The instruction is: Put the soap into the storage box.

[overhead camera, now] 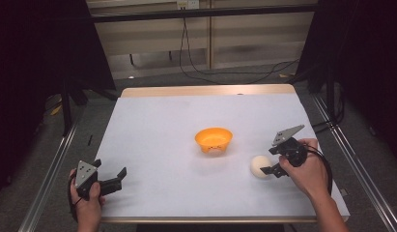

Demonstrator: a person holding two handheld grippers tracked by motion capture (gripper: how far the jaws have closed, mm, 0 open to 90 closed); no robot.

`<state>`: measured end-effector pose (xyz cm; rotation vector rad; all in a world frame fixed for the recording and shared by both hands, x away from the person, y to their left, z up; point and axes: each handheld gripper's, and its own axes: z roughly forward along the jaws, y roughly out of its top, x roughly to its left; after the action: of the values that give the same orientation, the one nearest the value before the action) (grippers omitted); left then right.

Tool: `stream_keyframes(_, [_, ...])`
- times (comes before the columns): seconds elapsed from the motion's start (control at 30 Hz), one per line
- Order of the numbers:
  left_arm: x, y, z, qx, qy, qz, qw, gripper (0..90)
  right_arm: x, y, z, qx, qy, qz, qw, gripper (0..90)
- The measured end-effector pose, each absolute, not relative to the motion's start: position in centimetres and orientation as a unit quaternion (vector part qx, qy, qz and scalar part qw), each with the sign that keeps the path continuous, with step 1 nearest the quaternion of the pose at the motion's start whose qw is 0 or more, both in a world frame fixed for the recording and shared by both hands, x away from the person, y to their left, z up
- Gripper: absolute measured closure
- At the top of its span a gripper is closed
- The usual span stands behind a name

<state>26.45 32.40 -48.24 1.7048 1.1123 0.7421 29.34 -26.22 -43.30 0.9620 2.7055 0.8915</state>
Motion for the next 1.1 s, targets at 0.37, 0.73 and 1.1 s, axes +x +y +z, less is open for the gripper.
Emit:
stream_keyframes(0.37, [26.5,32.4,-48.2,0.695,0.452,0.304,0.469,0.0,29.8,-25.3,-43.6,0.318,0.901,0.290,0.052,17.6])
stream_keyframes(0.73, [26.4,32.4,-48.2,0.695,0.453,0.305,0.467,0.0,30.1,-24.8,-43.7,0.319,0.903,0.285,0.048,20.4])
stream_keyframes(1.1, [26.4,32.4,-48.2,0.695,0.453,0.305,0.467,0.0,30.3,-24.6,-44.2,0.326,0.903,0.276,0.043,21.4])
